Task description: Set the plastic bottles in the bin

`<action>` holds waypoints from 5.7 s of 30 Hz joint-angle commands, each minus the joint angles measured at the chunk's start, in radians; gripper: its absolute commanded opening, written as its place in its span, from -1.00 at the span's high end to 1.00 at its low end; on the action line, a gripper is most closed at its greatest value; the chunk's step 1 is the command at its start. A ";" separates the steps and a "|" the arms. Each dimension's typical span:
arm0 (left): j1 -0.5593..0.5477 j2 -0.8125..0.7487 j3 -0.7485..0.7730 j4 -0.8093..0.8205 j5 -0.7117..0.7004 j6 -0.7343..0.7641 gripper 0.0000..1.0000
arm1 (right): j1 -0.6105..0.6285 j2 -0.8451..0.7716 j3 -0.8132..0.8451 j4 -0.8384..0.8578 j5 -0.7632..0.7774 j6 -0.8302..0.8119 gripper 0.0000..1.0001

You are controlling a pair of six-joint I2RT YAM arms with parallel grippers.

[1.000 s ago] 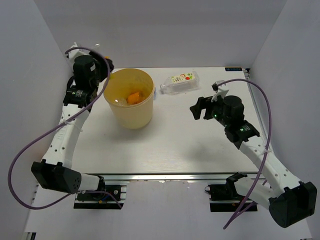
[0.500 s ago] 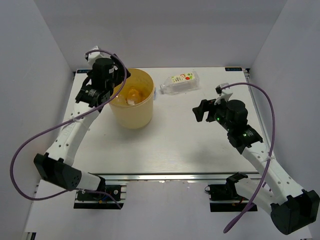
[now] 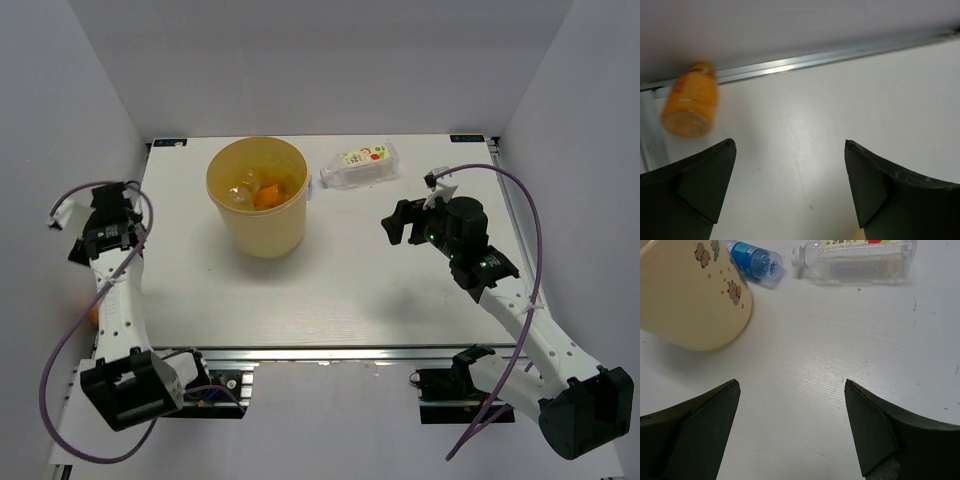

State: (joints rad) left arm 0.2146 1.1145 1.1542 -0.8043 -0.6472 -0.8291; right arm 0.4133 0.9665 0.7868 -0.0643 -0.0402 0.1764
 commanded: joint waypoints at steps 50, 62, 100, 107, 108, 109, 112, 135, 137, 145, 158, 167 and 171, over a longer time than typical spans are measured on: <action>0.358 -0.113 -0.245 0.257 0.725 -0.042 0.84 | -0.004 -0.014 -0.004 0.023 -0.086 0.008 -0.79; -0.109 -0.170 -0.006 0.543 1.004 0.033 0.81 | -0.004 0.011 0.029 0.047 -0.199 -0.075 -0.79; -0.483 0.134 0.278 0.341 0.522 0.281 -0.96 | -0.021 0.895 0.928 -0.250 -0.412 -0.940 -0.79; -0.388 0.183 0.251 0.413 0.445 0.239 -0.96 | -0.019 1.248 1.298 -0.157 -0.558 -0.556 -0.79; -0.374 0.185 0.248 0.422 0.452 0.231 -0.96 | -0.016 1.268 1.309 -0.111 -0.558 -0.469 -0.79; -0.362 0.191 0.248 0.424 0.460 0.228 -0.96 | -0.016 1.287 1.312 -0.056 -0.555 -0.427 -0.79; -0.324 0.211 0.234 0.421 0.477 0.234 -0.96 | -0.013 1.360 1.345 0.156 -0.518 -0.215 -0.79; -0.250 0.260 0.114 0.459 0.526 0.289 -0.96 | 0.120 1.692 1.505 0.279 -0.406 -0.040 -0.79; -0.245 0.258 0.114 0.459 0.526 0.291 -0.96 | 0.119 1.703 1.519 0.255 -0.394 -0.038 -0.79; -0.238 0.222 0.130 0.453 0.517 0.324 -0.96 | 0.117 1.664 1.520 0.016 -0.423 -0.293 -0.79; -0.233 0.188 0.119 0.427 0.483 0.321 -0.96 | 0.117 1.503 1.371 -0.034 -0.417 -0.425 0.26; -0.233 0.104 0.177 0.376 0.482 0.260 -0.96 | 0.111 1.221 1.318 0.033 -0.187 -0.334 0.35; -0.233 0.012 0.096 0.393 0.552 0.193 -0.96 | 0.119 1.117 1.365 -0.076 -0.167 -0.362 0.32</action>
State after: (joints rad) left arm -0.0223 1.2175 1.2835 -0.4156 -0.1371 -0.5777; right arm 0.5297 2.1918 2.1063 -0.1280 -0.2550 -0.1833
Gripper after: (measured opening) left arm 0.983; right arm 0.633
